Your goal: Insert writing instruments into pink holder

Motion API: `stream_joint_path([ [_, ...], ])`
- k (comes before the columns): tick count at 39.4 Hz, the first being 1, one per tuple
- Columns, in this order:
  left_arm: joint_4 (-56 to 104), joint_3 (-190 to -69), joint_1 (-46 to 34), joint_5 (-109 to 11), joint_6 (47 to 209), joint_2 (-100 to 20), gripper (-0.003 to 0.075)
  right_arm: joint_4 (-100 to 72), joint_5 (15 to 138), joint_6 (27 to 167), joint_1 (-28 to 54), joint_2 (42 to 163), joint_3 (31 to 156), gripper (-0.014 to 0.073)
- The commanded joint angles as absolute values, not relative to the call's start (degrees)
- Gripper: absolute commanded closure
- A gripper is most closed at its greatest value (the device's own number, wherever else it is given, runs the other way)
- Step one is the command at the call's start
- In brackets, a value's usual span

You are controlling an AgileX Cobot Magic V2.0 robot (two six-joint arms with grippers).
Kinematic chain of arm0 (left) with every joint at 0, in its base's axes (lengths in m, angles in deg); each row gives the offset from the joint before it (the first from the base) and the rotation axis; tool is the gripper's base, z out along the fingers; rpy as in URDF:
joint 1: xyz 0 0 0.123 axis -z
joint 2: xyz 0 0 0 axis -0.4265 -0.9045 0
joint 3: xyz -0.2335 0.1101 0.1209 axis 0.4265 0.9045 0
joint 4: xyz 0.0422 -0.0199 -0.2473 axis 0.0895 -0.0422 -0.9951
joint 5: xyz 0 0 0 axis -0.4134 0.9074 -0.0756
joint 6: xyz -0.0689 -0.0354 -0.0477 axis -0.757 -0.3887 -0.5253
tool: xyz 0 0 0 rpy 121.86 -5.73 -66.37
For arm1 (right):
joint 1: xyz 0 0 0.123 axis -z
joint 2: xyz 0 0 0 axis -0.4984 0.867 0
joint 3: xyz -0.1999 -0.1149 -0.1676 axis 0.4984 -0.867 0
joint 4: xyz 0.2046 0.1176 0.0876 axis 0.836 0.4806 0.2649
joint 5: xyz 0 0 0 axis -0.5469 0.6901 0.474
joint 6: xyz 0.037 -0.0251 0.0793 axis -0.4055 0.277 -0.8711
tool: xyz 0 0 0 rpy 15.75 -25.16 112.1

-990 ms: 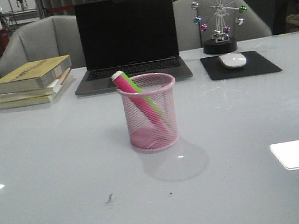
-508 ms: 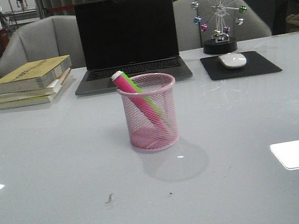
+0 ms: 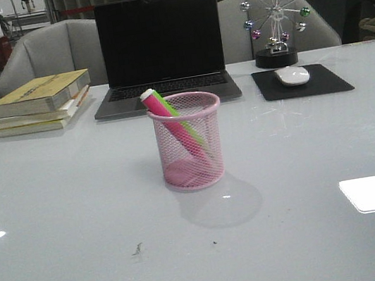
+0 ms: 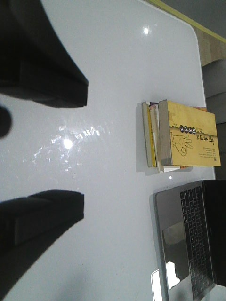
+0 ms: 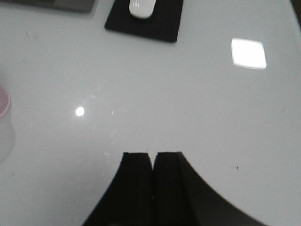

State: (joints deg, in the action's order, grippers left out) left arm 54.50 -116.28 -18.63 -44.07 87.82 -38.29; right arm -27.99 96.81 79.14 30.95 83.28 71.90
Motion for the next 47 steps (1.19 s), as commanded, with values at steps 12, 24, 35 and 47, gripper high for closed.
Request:
stream_joint_path([
  [12, 54.49, -117.88, -18.65, -48.76, 87.71, -37.67, 0.0285, -28.47, 68.25, 79.67, 31.43, 59.07, 57.26, 0.0544],
  [24, 54.49, -117.88, -18.65, -48.95, 87.71, -37.67, 0.0285, -28.47, 68.02, 79.67, 31.43, 42.21, 44.57, 0.0544],
  [35, 54.02, -117.88, -18.65, -49.35, 87.71, -37.67, 0.0285, -28.47, 62.47, 79.67, 29.49, 42.01, 39.27, 0.0544],
  [47, 52.86, -117.88, -18.65, -49.35, 87.71, -37.67, 0.0285, -28.47, 64.50, 79.67, 28.98, 42.01, 31.60, 0.0544],
])
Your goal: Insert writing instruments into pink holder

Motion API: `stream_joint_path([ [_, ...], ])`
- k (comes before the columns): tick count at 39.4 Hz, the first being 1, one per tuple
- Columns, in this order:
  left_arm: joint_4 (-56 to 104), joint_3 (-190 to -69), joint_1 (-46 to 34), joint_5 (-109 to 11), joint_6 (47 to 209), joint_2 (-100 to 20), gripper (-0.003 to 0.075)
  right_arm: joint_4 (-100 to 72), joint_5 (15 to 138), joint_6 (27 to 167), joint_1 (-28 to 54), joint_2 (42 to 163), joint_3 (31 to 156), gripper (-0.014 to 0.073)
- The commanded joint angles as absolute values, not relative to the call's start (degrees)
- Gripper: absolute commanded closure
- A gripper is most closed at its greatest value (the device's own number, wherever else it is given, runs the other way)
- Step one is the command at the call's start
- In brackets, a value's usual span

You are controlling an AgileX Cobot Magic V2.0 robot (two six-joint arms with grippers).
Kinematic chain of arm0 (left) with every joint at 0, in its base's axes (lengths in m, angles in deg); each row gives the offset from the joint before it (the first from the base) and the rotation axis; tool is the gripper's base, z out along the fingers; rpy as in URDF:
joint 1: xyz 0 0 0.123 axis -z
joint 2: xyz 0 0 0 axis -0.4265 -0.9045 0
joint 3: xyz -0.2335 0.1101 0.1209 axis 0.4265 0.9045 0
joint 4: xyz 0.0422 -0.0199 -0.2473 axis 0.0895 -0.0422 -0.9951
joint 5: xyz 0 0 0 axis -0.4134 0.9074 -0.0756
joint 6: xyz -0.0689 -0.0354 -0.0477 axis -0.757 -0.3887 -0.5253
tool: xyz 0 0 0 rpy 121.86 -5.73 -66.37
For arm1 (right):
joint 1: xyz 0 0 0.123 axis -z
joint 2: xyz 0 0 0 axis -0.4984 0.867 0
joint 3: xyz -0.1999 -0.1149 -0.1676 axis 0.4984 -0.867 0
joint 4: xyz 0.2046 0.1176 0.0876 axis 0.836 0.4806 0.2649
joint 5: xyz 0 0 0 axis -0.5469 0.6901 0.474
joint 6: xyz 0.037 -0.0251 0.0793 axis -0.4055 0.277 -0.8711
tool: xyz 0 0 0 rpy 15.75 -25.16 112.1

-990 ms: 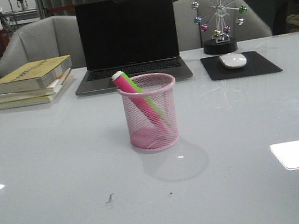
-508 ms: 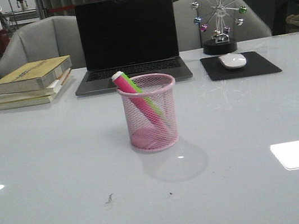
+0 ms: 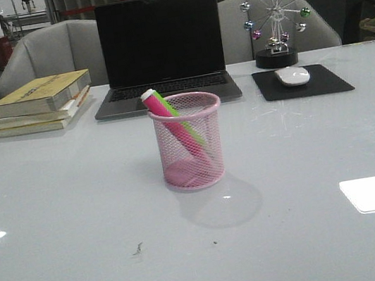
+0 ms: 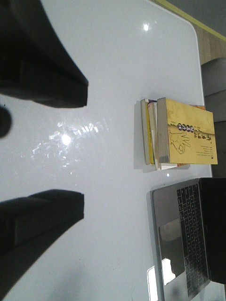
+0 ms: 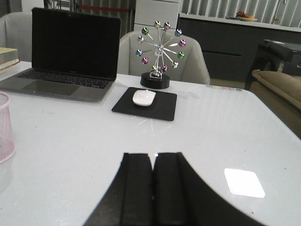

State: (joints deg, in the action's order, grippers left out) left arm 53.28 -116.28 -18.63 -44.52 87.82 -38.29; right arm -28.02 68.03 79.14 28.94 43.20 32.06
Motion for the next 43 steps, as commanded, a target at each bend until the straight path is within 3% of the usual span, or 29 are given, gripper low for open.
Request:
stream_joint_path([
  [1, 52.86, -117.88, -18.65, -49.35, 87.71, -37.67, 0.0285, -28.47, 65.66, 79.67, 28.98, 42.01, 31.66, 0.0544],
  [11, 52.86, -117.88, -18.65, -49.43, 87.71, -37.67, 0.0285, -28.47, 71.13, 79.67, 28.98, 42.06, 31.66, 0.0544],
  [43, 51.02, -117.88, -18.65, -49.92, 87.71, -40.21, 0.0286, -28.47, 71.17, 79.67, 28.98, 42.12, 31.66, 0.0544],
])
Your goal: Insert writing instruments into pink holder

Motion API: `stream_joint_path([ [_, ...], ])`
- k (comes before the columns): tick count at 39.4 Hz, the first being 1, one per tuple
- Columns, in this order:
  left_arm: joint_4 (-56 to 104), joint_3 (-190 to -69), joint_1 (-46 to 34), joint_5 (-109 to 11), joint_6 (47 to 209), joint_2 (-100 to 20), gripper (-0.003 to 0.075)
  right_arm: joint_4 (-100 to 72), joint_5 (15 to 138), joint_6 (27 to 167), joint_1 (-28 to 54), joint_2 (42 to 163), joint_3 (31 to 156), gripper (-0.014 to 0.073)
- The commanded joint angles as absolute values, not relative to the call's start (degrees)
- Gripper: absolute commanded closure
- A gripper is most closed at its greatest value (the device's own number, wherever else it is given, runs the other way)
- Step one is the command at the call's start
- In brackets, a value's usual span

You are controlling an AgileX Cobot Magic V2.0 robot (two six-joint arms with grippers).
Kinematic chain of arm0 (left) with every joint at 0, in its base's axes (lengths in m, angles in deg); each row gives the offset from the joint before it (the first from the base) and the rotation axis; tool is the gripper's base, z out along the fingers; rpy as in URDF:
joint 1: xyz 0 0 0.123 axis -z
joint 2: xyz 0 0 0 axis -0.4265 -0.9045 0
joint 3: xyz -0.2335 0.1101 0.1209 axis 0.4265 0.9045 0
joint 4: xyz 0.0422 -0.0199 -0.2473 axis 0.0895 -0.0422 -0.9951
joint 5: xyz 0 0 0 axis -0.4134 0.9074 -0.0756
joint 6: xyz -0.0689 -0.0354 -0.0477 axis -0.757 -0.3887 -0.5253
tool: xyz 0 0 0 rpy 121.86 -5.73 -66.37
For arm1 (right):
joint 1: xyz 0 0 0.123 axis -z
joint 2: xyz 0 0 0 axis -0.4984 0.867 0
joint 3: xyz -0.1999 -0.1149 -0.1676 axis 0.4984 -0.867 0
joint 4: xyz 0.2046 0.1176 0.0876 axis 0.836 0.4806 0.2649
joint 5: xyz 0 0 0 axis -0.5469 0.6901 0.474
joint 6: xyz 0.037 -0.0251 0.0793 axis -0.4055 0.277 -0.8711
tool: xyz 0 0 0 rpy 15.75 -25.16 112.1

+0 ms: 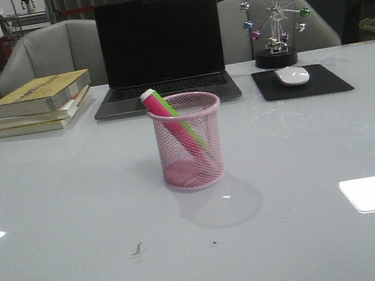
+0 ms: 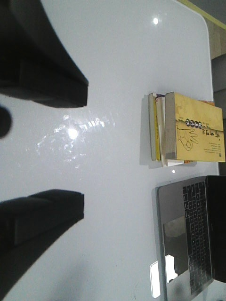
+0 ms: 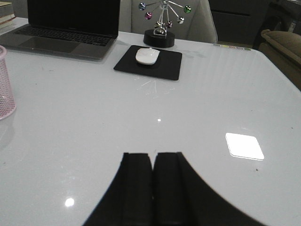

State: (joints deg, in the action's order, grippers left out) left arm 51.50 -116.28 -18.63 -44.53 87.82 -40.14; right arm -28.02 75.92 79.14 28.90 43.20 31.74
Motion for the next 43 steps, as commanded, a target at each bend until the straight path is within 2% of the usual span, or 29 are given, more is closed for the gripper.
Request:
stream_joint_path([
  [1, 51.02, -117.88, -18.65, -50.02, 87.71, -40.32, 0.0286, -28.47, 71.17, 79.67, 28.98, 42.12, 31.66, 0.0544],
  [5, 51.02, -117.88, -18.65, -50.34, 87.71, -40.62, 0.0337, -28.47, 71.17, 79.67, 28.98, 42.12, 31.66, 0.0544],
  [19, 51.02, -117.88, -18.43, -51.66, 87.71, -33.88, 0.0632, -28.47, 71.17, 79.67, 28.98, 42.12, 31.66, 0.0544],
  [31, 51.16, -116.02, -18.43, -50.27, 87.71, -21.70, 0.0629, -28.47, 71.17, 79.67, 28.98, 42.12, 31.66, 0.0544],
  [43, 55.95, -105.71, -18.53, -51.17, 87.71, -7.91, 0.0629, -28.47, 71.17, 79.67, 28.98, 42.12, 31.66, 0.0544],
])
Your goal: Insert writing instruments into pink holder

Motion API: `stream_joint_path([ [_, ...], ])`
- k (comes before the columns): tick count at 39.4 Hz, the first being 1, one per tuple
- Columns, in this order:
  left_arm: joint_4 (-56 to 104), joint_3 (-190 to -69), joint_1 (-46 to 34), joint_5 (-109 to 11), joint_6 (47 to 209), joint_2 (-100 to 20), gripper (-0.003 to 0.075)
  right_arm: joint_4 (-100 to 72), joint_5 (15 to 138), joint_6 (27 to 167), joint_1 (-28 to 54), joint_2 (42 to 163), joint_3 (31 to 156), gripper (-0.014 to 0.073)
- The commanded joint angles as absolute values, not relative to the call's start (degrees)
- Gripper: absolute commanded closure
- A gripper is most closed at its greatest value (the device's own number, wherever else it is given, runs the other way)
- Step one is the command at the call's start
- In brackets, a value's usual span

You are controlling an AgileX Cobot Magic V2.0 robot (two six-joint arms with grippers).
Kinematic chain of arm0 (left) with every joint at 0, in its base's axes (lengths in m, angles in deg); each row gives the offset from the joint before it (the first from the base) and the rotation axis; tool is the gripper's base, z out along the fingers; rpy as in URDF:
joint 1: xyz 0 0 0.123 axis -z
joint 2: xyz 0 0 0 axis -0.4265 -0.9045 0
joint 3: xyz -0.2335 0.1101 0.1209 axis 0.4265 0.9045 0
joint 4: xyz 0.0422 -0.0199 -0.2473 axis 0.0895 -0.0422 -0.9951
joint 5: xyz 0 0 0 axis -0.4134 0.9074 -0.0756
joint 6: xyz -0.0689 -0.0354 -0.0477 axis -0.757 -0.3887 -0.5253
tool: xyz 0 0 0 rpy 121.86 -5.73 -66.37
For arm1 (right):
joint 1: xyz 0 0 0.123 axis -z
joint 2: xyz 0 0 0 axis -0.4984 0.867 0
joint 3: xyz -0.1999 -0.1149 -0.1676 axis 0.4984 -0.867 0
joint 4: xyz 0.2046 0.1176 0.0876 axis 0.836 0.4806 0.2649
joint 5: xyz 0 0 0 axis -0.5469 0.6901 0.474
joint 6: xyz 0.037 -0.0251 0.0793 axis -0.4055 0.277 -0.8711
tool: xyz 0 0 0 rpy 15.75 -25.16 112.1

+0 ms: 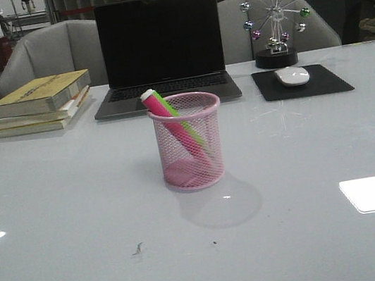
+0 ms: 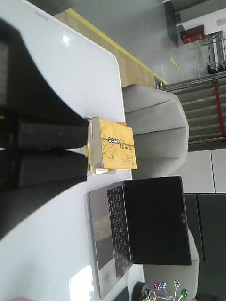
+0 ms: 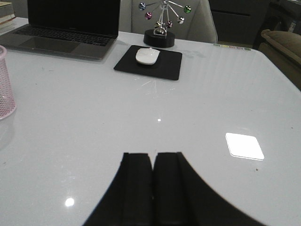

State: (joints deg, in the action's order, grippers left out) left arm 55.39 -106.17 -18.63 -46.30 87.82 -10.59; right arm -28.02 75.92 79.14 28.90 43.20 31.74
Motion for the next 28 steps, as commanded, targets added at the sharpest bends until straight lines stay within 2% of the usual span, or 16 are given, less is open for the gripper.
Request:
stream_joint_path([
  [1, 55.95, -105.05, -18.54, -51.32, 87.71, -7.09, 0.0629, -28.47, 71.17, 79.67, 28.98, 42.12, 31.66, 0.0544],
  [28, 54.63, -82.52, -18.54, -61.35, 87.71, 19.04, 0.0629, -28.47, 71.17, 79.67, 28.98, 42.12, 31.66, 0.0544],
])
